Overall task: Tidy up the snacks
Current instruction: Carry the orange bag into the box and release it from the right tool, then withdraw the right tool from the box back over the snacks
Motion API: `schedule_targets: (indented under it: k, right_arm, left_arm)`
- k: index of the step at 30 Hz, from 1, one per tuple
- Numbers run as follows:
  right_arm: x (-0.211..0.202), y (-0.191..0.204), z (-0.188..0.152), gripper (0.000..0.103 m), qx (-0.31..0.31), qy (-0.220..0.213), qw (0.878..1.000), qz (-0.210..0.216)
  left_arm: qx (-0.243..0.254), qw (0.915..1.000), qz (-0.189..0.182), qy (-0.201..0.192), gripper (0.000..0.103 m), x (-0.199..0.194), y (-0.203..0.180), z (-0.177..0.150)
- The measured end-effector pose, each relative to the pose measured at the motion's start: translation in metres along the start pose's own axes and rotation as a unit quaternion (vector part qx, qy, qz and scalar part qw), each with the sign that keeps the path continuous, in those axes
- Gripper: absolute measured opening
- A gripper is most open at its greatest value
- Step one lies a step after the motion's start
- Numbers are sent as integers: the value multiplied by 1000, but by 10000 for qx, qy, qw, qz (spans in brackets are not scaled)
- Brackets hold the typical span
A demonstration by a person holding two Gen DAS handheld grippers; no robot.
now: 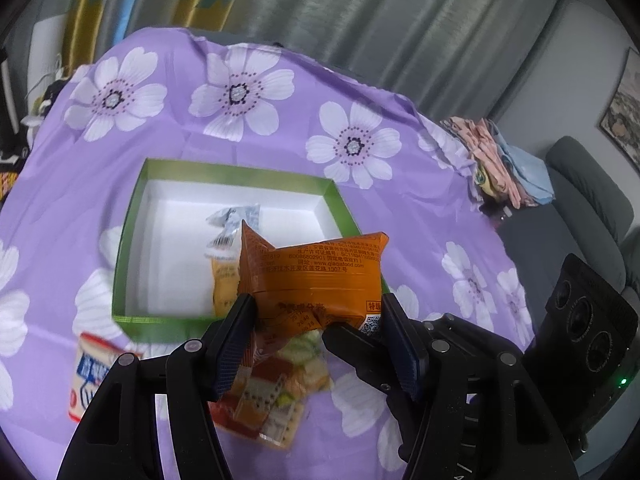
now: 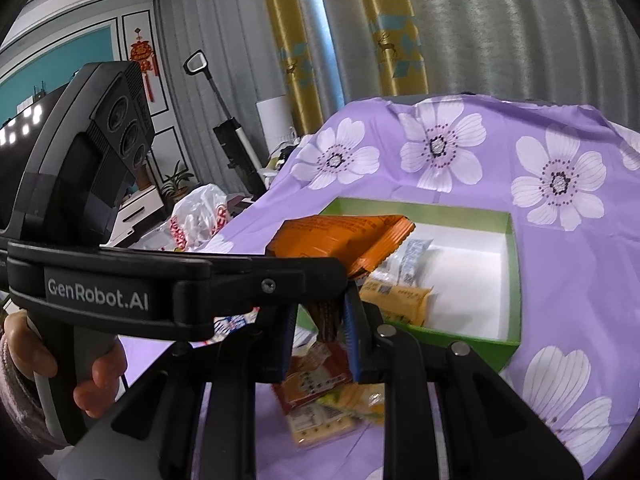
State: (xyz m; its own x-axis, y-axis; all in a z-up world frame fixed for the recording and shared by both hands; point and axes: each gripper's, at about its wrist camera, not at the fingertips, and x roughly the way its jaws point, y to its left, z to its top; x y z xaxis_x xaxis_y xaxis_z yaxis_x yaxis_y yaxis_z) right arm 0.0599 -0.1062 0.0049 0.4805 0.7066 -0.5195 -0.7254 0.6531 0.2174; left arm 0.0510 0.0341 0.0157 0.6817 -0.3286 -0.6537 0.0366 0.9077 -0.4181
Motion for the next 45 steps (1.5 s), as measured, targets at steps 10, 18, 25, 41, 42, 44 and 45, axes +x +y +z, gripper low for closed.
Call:
schedule_targets:
  k: [10,18,25,41,42,44,45]
  right_arm:
    - [25,-36,20,22,12,-23,9998,-202]
    - [62,-59,13,22,352,377,9986,-150]
    - [88,-63,3,25,516,777,9955,-167]
    - [38,-70,0,65,684,534,9933,-762]
    - [32,-68,-2,66,714,495,9934,-755]
    - [16,-65,-7,69,779,406,9935,-724]
    - [10,-62,-10,70,790,392,9934,-728]
  left_arm:
    - [65,9999,-100,119,64,38,4,34]
    - [-159,9987,38,492,64,77,27,31]
    - [-386,9962,173,755,64,95,43,25]
    - [-619,9954,595,428,79,47,62,17]
    - [-630,9953,612,412,79,44,62,14]
    - [-674,9945,709,383,81,30,65,3]
    - [-697,9941,747,376,84,25,66,-2]
